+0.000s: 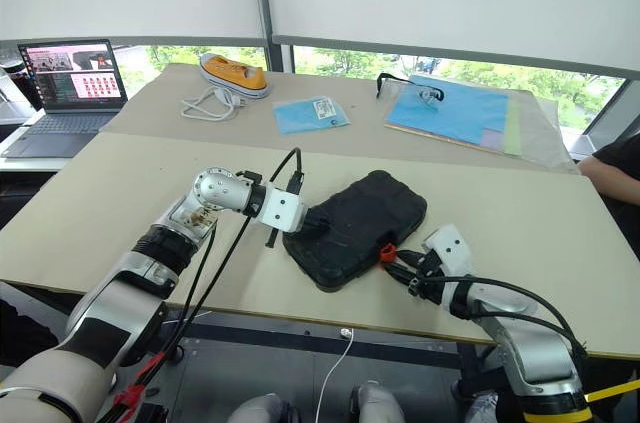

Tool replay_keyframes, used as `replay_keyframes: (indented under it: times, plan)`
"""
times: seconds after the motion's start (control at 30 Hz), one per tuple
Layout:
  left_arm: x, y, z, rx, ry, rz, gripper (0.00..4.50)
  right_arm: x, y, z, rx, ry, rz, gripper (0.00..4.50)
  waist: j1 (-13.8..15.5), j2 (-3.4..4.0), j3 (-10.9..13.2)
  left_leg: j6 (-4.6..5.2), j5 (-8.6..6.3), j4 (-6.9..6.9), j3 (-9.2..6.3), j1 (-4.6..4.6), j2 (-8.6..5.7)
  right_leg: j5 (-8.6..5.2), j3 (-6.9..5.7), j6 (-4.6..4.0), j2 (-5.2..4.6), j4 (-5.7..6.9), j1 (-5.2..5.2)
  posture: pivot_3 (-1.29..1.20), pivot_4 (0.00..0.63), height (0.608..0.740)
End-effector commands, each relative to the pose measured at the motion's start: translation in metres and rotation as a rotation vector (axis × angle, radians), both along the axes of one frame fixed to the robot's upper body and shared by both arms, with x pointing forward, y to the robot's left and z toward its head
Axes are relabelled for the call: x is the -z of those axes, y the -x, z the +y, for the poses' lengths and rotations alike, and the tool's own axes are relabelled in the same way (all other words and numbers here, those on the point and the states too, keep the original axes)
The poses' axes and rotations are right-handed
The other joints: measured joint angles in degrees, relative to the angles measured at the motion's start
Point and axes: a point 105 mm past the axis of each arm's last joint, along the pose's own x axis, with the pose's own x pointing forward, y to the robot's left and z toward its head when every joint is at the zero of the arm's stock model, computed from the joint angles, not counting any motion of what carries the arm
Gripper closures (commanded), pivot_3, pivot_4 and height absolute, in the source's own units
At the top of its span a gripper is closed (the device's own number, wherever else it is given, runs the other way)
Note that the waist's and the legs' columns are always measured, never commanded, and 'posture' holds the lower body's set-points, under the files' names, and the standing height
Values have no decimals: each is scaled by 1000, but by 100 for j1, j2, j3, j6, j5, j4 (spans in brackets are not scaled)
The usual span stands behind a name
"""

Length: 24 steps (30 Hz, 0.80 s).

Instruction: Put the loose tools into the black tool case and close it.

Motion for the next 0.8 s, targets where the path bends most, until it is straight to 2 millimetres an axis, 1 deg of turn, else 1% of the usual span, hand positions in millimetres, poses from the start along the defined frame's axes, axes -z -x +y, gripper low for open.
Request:
replay_keyframes:
  times: [0.03,0.23,0.3,0.33,0.37,0.4,0.47,0.5,0.57,0.63,0.67,0.73,0.8]
  plan:
    - [38,4,14,-24,-144,80,4500,-20,5,1,-22,5,-77,3239,6,0,0,1,-1,0,0,0,0,0,0,0,0,0,0,0,150,718]
    - [38,3,13,-22,-146,78,4500,-19,7,1,-23,5,-62,3239,14,0,0,3,-2,-1,0,0,0,0,0,0,0,-2,0,0,150,718]
    - [38,3,12,-20,-145,78,4500,-18,7,1,-19,7,-51,2228,18,0,0,4,-3,-1,0,0,0,0,0,0,0,-2,0,0,150,718]
    - [38,3,12,-20,-145,78,4500,-18,7,0,-17,16,-50,2120,21,0,0,4,-3,-1,0,0,0,0,0,0,0,-2,0,0,150,718]
    - [38,3,12,-20,-144,78,4500,-17,7,-1,-15,30,-50,1716,24,0,0,5,-3,-1,0,0,0,0,0,0,0,-2,0,0,150,718]
    - [38,3,12,-19,-144,78,4500,-17,8,-3,-10,44,-44,1448,28,0,0,6,-3,-1,0,0,0,0,0,0,0,-2,0,0,150,718]
    - [38,3,11,-18,-144,78,4500,-17,7,-10,7,76,-46,751,33,0,0,7,-4,-1,1,-1,-1,0,0,1,-2,-2,0,0,150,718]
    - [38,3,11,-16,-145,77,4500,-17,8,-17,15,88,-39,1036,36,0,0,8,-5,-1,0,-1,-1,0,0,1,-1,-3,0,0,150,718]
    - [38,3,10,-14,-145,76,4500,-17,8,-24,28,94,-31,1270,51,-1,0,9,-5,-1,0,-1,-1,0,0,1,-2,-4,0,0,150,718]
    - [38,3,8,-10,-144,74,4500,-10,10,-25,10,131,-10,1956,51,-1,0,9,-5,-1,-1,-2,-1,0,-1,1,-1,-6,0,0,150,718]
    - [38,4,7,-7,-144,72,4500,-7,10,-24,3,147,-3,2395,52,-1,0,10,-6,-1,0,-2,-1,0,-1,1,-1,-6,0,0,150,718]
    - [38,4,5,-2,-143,70,4500,-2,10,-22,-4,160,5,2952,55,-1,0,11,-7,-1,0,-1,-1,0,-1,1,-1,-6,1,0,150,718]
    - [38,5,3,5,-142,68,4500,2,8,-19,-19,177,11,3657,63,-1,0,18,-11,-1,0,-1,-1,0,-1,1,-1,-6,0,0,150,718]
